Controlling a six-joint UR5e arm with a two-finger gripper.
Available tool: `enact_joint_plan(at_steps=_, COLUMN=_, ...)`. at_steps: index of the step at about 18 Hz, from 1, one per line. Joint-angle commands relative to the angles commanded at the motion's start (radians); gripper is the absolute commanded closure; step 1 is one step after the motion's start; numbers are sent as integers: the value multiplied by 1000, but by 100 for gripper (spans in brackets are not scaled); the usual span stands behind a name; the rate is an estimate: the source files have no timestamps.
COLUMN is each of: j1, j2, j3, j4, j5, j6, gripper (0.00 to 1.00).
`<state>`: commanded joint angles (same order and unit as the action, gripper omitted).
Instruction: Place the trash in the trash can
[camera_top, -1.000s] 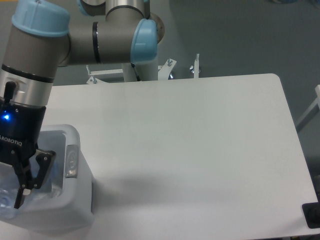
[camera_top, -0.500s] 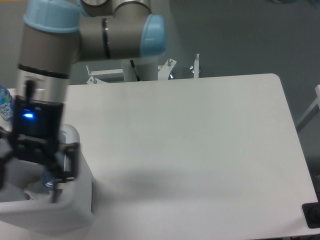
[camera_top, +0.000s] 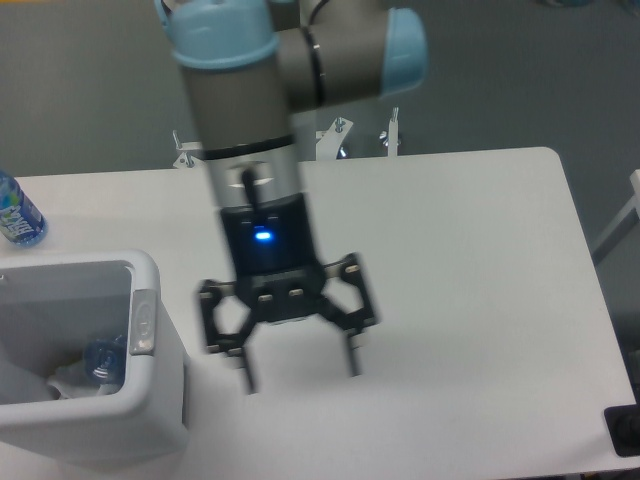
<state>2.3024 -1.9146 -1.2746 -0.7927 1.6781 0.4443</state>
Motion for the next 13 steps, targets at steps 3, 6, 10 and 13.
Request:
enact_joint_plan(at_steps=3, j1=6, j2=11, j3=-11, j4=-153, j5=75, j6=97, gripper=0)
enact_joint_plan(at_steps=6, j1=21, j2=19, j3=0, j4=-262, j5=121, j6=204, gripper=0)
enact_joint_plan(at_steps=10, j1=38, j2=63, j3=-3, j4=-338, j5=109, j6=248, gripper=0)
enact_joint_plan(at_steps=13, j1=40, j2=66, j3=-12, j4=-342, j5=106, j6=246, gripper=0)
